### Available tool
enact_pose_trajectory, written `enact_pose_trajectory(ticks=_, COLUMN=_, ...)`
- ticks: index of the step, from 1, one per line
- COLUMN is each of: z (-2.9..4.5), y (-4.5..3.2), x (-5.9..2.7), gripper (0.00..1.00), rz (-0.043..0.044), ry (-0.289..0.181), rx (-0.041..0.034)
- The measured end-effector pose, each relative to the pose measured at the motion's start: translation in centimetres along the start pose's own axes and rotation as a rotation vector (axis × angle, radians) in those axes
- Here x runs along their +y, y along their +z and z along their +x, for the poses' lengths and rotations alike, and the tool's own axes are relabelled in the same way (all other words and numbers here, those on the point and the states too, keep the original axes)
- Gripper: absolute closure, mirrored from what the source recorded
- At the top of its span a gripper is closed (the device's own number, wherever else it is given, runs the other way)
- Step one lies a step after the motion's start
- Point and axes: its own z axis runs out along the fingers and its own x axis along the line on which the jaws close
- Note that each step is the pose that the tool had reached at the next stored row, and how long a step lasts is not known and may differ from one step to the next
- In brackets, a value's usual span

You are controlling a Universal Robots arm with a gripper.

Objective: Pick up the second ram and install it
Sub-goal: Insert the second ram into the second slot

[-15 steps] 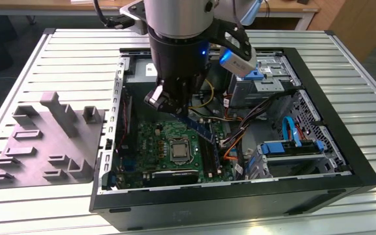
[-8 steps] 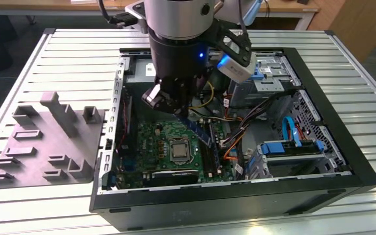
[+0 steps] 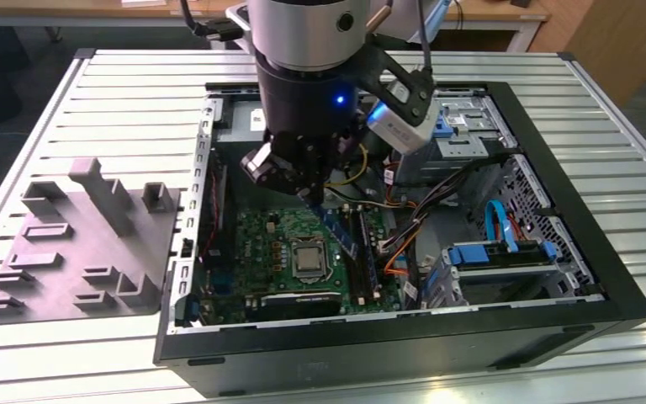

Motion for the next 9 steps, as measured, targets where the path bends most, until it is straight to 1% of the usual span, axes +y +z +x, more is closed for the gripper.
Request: enact_pose_trajectory(ticks=9, z=0.01, y=0.2, x=0.0, gripper=0.89, rz=0.0025, ry=0.147, rx=-0.0016)
